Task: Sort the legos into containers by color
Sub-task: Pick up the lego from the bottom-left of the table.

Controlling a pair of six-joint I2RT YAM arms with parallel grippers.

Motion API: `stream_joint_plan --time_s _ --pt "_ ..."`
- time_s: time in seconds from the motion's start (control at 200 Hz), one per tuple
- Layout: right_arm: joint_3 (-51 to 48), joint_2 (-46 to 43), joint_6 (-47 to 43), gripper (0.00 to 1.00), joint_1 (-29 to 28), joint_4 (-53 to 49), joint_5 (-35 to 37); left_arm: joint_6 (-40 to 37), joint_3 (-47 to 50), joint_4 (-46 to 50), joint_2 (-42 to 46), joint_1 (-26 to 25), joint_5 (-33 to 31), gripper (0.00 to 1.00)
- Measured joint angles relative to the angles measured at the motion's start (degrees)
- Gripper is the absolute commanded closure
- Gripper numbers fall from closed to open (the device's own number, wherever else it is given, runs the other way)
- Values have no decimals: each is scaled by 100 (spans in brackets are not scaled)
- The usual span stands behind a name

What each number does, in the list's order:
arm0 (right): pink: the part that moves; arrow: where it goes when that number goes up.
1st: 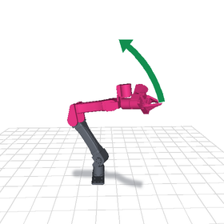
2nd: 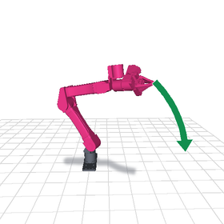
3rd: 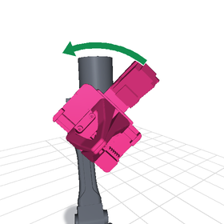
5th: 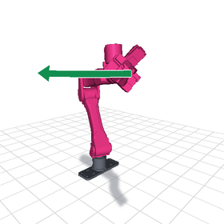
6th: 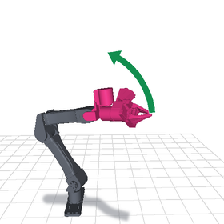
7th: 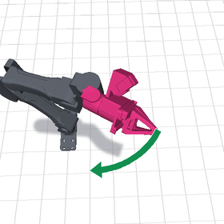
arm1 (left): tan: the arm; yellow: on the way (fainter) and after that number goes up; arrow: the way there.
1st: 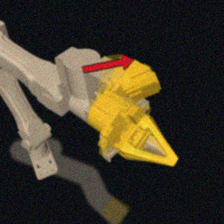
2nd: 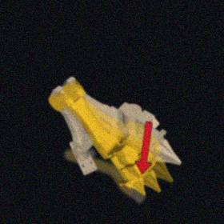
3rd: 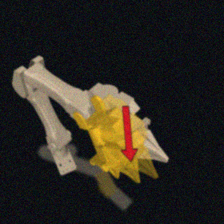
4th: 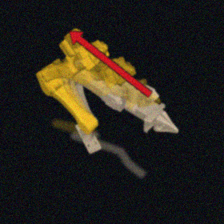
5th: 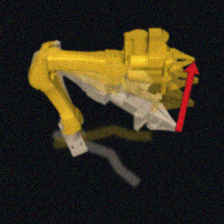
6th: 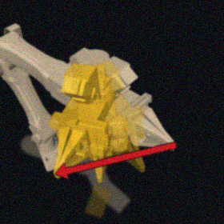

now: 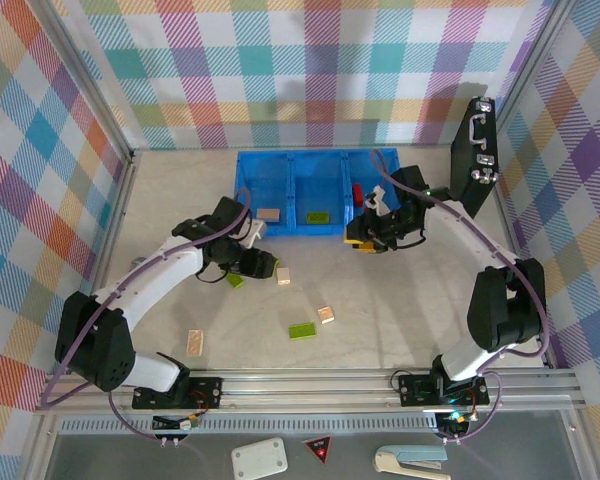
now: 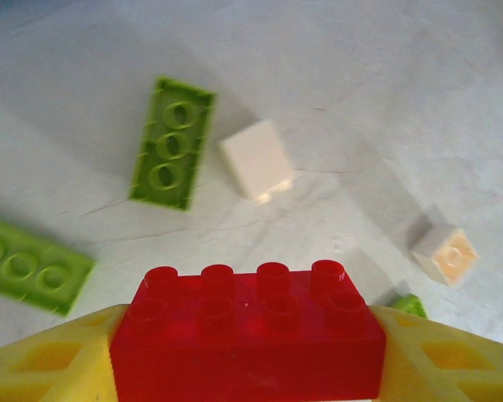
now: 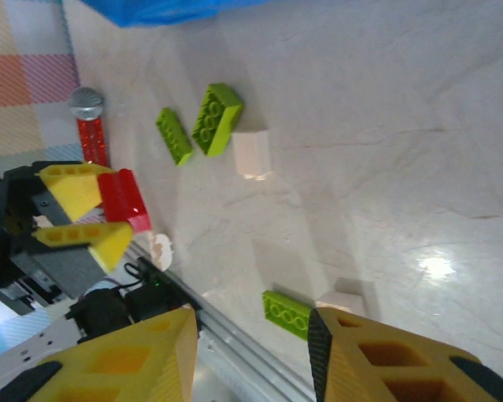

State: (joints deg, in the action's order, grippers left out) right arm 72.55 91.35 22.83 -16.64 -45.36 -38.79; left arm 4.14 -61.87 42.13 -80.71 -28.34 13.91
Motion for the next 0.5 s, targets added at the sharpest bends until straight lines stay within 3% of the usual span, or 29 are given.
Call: stream_joint_plan --time_s 0.32,0.5 --pt "-367 -50 431 55 -549 354 -551 -1314 -442 -2 -26 -595 708 47" --pt "-490 -57 802 46 -975 723 -876 -1904 -387 -125 313 -761 1099 47"
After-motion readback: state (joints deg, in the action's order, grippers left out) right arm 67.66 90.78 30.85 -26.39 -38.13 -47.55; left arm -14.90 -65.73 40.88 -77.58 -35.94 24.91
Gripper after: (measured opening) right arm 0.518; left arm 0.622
